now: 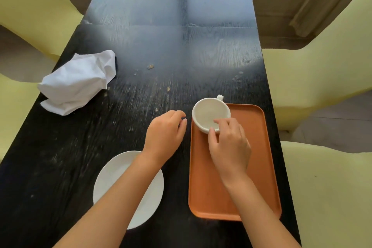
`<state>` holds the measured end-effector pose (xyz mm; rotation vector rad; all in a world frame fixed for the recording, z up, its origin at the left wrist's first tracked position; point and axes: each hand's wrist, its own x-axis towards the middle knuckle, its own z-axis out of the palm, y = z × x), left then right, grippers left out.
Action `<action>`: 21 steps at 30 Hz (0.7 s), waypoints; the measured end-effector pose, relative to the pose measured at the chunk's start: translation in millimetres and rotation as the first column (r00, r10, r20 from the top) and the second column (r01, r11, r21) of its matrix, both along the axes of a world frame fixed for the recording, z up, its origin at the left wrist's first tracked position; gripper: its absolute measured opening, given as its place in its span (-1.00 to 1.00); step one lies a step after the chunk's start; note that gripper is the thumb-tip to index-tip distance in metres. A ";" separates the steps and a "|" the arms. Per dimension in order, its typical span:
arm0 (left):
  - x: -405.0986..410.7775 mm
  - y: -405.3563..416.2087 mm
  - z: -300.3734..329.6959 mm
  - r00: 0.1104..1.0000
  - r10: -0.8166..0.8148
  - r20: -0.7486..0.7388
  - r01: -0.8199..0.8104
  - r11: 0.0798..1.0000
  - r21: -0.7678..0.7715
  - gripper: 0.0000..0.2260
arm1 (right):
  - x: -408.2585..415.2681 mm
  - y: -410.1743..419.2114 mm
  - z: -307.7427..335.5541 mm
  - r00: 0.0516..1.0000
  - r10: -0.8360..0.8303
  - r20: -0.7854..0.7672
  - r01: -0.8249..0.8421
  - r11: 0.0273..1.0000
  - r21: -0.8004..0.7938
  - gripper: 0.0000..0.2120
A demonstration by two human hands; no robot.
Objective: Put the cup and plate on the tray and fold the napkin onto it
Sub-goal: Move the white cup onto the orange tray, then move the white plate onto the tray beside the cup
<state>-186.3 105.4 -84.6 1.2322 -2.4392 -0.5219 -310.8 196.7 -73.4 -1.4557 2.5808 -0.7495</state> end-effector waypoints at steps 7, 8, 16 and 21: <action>133.6 64.4 -11.9 0.959 0.230 0.164 -0.222 0.973 -0.063 -0.74 | 85.1 25.2 -16.3 0.922 0.375 -0.092 -0.368 0.926 0.082 -0.57; 152.8 72.1 -17.6 0.939 0.279 0.202 -0.276 0.960 -0.044 -0.70 | 92.9 26.2 -21.9 0.914 0.396 -0.086 -0.385 0.915 0.125 -0.51; 208.6 92.7 -54.1 0.805 0.391 0.446 -0.497 0.855 0.148 -0.43 | 128.0 21.8 -55.5 0.895 0.444 -0.031 -0.394 0.823 0.408 -0.30; 204.2 91.3 -60.0 0.807 0.439 0.396 -0.549 0.805 0.227 -0.52 | 132.9 23.7 -64.5 0.939 0.343 0.034 -0.323 0.842 0.432 -0.43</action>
